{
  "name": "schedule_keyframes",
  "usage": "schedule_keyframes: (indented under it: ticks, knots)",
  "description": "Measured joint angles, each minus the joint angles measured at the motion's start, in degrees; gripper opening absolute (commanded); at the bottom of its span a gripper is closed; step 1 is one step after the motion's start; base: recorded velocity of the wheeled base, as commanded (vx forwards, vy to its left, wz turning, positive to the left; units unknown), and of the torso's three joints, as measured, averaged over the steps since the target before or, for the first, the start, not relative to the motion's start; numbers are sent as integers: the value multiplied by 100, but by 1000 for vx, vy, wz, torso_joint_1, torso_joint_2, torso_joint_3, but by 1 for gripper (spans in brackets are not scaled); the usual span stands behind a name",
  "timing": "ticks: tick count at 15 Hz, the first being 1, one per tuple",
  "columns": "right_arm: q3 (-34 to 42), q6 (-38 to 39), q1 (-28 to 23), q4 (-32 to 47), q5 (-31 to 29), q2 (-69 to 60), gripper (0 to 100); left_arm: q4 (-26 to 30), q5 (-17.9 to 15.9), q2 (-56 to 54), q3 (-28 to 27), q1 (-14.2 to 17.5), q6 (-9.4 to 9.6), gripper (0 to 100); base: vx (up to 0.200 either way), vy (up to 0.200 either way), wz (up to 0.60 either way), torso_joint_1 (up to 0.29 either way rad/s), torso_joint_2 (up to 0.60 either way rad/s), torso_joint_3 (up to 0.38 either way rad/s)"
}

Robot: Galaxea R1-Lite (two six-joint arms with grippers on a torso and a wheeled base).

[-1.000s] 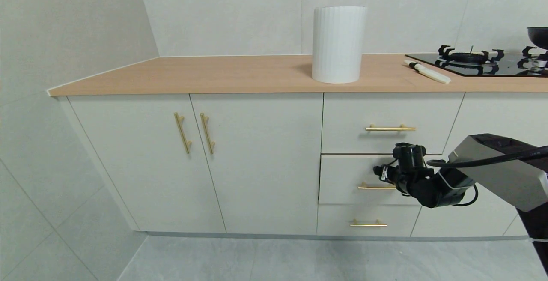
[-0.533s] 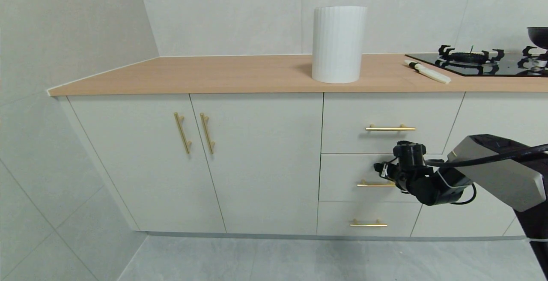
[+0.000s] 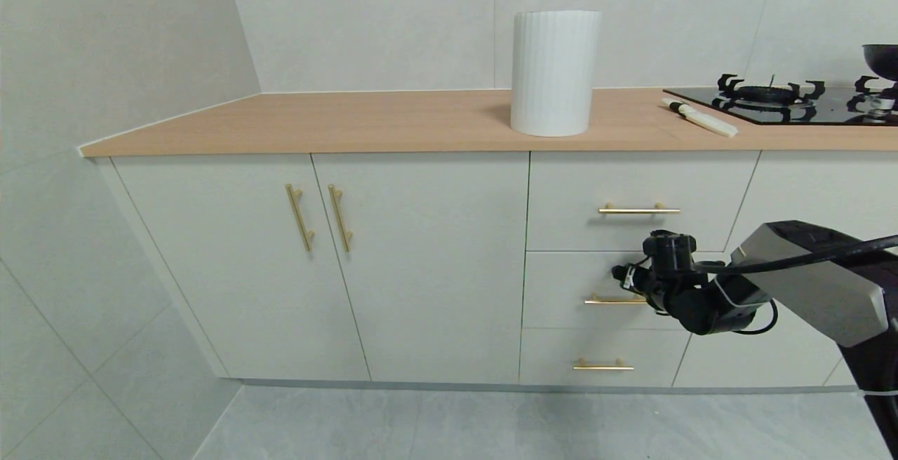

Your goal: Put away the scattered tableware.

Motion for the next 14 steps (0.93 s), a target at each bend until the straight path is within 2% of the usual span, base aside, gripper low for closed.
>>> schedule_keyframes:
  ticks: [9, 14]
  knots:
    - [13, 51, 2, -61, -128, -59, 100, -2, 0, 0, 2, 0, -2, 100, 0, 0, 0, 0, 0, 0]
    - [1370, 16, 74, -38, -2, -1221, 100, -2, 0, 0, 2, 0, 0, 100, 0, 0, 0, 0, 0, 0]
